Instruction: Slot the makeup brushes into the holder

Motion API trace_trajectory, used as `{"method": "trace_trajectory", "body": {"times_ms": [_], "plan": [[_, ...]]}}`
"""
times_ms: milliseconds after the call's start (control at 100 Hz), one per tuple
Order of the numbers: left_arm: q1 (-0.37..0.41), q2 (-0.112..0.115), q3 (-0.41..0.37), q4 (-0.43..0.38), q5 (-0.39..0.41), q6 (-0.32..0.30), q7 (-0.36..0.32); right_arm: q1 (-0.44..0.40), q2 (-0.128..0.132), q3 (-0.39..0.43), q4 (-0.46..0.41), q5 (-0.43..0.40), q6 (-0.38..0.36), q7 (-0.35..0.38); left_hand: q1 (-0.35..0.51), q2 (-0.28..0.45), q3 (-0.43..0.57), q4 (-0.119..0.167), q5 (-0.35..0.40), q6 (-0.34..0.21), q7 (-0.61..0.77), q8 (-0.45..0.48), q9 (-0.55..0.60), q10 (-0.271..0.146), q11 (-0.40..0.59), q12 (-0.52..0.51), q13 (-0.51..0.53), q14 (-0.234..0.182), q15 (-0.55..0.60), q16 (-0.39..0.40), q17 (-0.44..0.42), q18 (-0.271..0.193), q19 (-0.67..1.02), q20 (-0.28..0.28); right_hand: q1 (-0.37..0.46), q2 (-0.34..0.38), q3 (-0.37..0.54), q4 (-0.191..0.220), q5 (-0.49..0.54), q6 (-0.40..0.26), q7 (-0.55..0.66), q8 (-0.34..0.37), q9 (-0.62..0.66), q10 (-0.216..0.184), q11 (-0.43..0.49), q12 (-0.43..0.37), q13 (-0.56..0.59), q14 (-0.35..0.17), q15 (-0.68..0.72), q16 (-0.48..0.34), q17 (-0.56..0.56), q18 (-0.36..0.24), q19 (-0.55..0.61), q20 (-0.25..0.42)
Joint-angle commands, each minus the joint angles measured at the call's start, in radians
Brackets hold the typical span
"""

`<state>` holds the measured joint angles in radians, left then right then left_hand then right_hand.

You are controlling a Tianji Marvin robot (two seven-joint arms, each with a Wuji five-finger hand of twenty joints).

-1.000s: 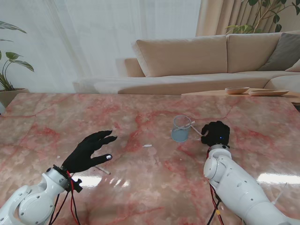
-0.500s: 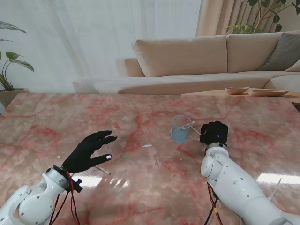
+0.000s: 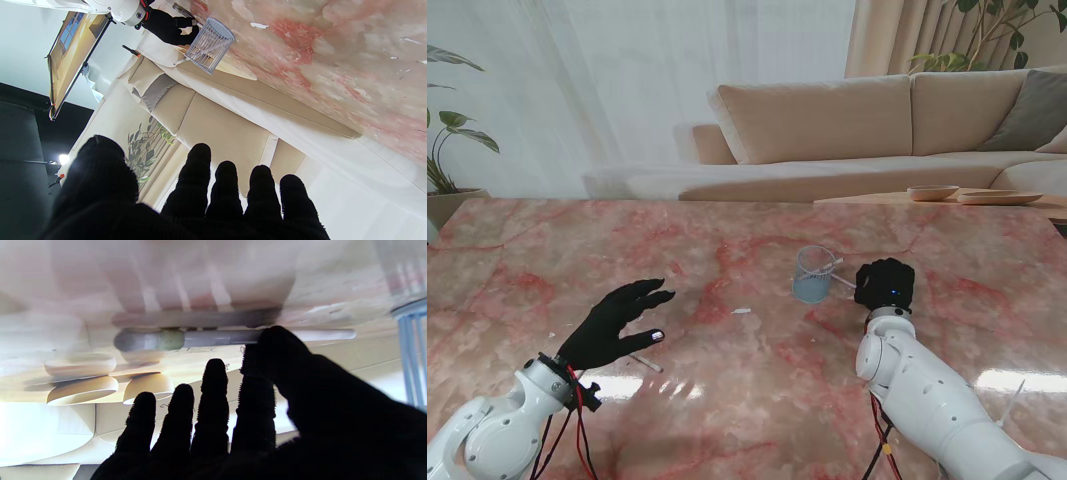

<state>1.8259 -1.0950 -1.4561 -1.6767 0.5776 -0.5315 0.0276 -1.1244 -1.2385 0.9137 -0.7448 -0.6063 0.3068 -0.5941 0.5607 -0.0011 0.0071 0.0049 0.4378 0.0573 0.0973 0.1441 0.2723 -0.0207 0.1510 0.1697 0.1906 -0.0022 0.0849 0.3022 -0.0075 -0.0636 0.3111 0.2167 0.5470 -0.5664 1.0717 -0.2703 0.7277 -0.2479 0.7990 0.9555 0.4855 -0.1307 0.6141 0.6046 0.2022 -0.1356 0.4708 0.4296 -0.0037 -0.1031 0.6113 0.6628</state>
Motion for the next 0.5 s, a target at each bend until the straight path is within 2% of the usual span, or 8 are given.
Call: {"method": "trace_trajectory", "body": {"times_ms": [0,110,240,360,490], "plan": [[0.005,0.001,0.003,0.0,-0.001,0.001,0.0,-0.045,0.0,0.004,0.056,0.002,-0.004,0.006,0.002,0.047,-0.027,-0.017,-0.016,-0.022,-0.01,0.012,-0.002,-0.018,-0.016,-0.013,-0.031,-0.046,-0.024,-0.012,-0.003,-0.014,-0.044,-0.004,0.037,0.072,-0.012,-0.026,0.05,-0.023,0.068,0.084,-0.03,-0.026,0.019,0.023,-0.001,-0.029,0.015,0.028,-0.016,-0.029,0.009,0.015],[0.004,0.001,0.005,-0.001,-0.003,0.003,-0.004,-0.05,0.0,0.03,0.044,-0.005,-0.025,-0.024,0.002,0.047,-0.027,-0.017,-0.017,-0.02,-0.01,0.012,-0.003,-0.015,-0.017,-0.013,-0.031,-0.044,-0.024,-0.012,-0.003,-0.015,-0.045,-0.004,0.04,0.089,-0.027,-0.024,0.035,-0.024,0.064,0.111,-0.018,-0.011,0.005,0.012,0.005,-0.03,0.013,0.027,-0.014,-0.03,0.007,0.016],[0.002,0.002,0.005,-0.001,-0.004,0.003,-0.008,-0.067,0.013,0.068,-0.012,-0.037,-0.031,-0.022,0.002,0.048,-0.027,-0.017,-0.018,-0.019,-0.011,0.012,-0.003,-0.017,-0.017,-0.012,-0.032,-0.044,-0.023,-0.012,-0.003,-0.014,-0.046,-0.004,0.036,0.088,-0.028,-0.023,0.034,-0.027,0.062,0.118,0.054,0.028,-0.065,-0.058,0.044,-0.012,-0.019,0.001,-0.007,-0.024,-0.009,0.01],[0.002,0.002,0.004,-0.002,-0.003,0.004,-0.008,-0.091,0.03,0.105,-0.079,-0.071,-0.032,0.002,0.003,0.048,-0.027,-0.017,-0.019,-0.019,-0.011,0.012,-0.004,-0.017,-0.018,-0.012,-0.033,-0.043,-0.024,-0.012,-0.003,-0.015,-0.047,-0.005,0.036,0.089,-0.034,-0.022,0.033,-0.032,0.065,0.116,0.226,0.066,-0.124,-0.137,0.145,0.028,-0.073,-0.034,0.009,-0.001,-0.019,0.002],[0.003,0.002,0.003,-0.002,-0.003,0.005,-0.007,-0.122,0.046,0.15,-0.156,-0.102,-0.032,0.036,0.002,0.048,-0.027,-0.017,-0.018,-0.019,-0.011,0.012,-0.004,-0.017,-0.018,-0.012,-0.033,-0.044,-0.024,-0.012,-0.003,-0.016,-0.048,-0.005,0.032,0.082,-0.03,-0.022,0.039,-0.034,0.064,0.11,0.304,0.084,-0.15,-0.167,0.255,0.067,-0.079,-0.039,0.054,0.032,-0.001,0.004]]}}
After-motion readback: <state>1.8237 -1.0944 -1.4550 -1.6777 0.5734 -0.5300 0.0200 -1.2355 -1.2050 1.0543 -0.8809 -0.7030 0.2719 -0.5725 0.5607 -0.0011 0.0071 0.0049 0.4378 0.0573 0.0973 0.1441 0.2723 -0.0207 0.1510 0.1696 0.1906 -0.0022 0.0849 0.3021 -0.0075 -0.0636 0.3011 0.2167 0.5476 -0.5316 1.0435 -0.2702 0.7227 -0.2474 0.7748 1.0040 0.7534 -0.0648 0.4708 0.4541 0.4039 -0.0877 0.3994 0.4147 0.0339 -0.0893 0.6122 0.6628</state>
